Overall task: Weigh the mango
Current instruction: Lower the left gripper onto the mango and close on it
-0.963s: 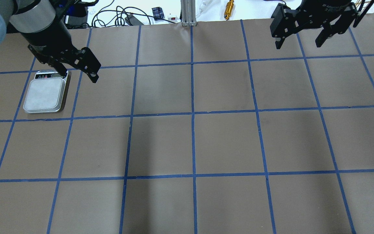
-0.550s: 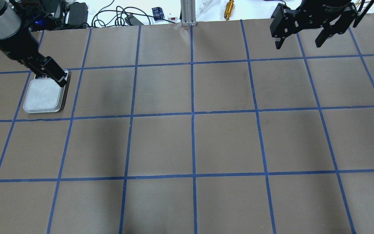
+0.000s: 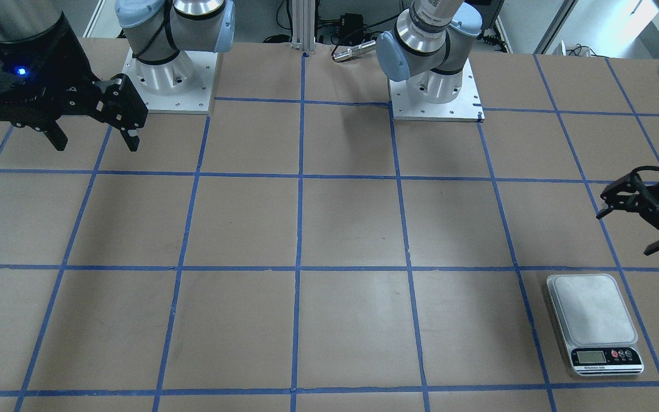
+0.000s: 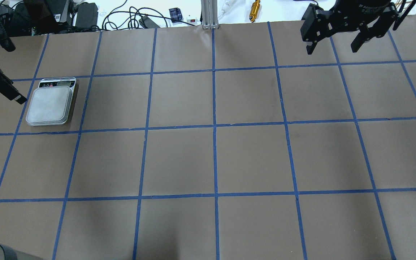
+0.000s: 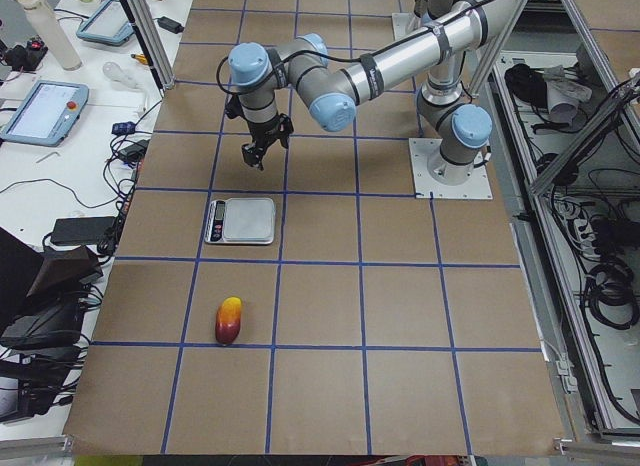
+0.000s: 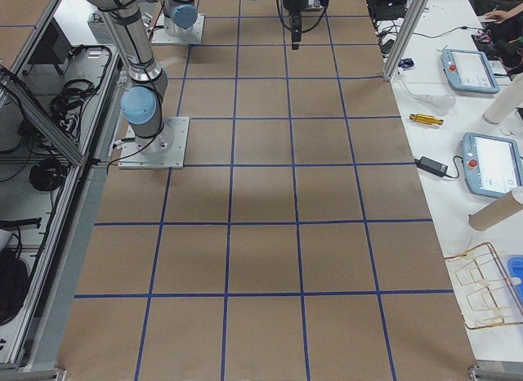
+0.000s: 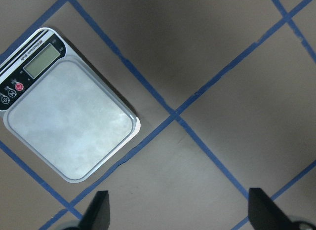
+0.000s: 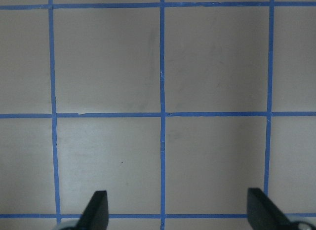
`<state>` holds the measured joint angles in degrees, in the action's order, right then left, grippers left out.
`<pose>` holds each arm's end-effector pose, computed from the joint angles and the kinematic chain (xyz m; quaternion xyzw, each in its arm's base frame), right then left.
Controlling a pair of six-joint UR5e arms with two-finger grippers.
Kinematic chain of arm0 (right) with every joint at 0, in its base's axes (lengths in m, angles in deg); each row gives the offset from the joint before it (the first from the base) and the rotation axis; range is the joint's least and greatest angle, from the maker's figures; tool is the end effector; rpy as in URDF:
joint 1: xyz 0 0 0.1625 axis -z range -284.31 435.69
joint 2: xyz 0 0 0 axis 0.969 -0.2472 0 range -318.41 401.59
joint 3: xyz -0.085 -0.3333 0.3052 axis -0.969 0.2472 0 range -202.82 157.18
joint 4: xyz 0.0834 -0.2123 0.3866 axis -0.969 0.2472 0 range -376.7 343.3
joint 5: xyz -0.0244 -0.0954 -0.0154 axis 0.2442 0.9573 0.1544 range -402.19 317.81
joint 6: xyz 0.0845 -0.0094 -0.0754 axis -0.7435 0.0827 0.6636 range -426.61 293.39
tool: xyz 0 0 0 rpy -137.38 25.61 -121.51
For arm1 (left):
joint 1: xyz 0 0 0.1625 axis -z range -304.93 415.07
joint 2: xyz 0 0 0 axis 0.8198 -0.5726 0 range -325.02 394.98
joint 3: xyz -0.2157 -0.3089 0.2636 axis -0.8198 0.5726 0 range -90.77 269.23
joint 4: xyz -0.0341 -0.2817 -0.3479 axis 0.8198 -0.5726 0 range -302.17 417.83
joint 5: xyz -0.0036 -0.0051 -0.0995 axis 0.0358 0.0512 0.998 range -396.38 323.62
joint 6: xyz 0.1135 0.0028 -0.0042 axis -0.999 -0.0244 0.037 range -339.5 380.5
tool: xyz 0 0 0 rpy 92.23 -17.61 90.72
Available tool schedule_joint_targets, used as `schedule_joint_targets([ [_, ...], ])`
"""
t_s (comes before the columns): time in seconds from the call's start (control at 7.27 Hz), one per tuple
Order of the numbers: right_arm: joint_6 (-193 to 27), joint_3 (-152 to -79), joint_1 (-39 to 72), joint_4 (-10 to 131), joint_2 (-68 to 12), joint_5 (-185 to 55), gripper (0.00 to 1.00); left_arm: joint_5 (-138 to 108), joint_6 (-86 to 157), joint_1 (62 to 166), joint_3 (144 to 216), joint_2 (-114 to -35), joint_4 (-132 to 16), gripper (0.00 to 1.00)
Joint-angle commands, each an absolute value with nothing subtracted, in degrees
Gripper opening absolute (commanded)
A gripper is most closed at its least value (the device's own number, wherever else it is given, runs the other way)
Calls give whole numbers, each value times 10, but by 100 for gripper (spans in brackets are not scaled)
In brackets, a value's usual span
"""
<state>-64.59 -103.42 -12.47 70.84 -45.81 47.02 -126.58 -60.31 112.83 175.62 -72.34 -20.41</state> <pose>0.1169 -0.5586 0.5669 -0.0018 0.9993 -0.0382 0.0056 0.2337 -0.6200 0.3829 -0.4113 -0.9113 -0.0108 0.0133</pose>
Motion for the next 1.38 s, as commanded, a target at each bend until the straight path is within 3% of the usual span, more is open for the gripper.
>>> schedule_joint_targets([
  [0.0, -646, -1034, -125, 708, -459, 470, 100, -1266, -744, 1065, 1741, -769, -157, 100],
  [0.55, -646, -1034, -125, 708, -458, 470, 100, -1257, -874, 994, 1651, -872, -120, 100],
  [1.24, -646, -1034, -124, 708, -458, 470, 100, -1235, -996, 968, 1460, -1034, -127, 100],
])
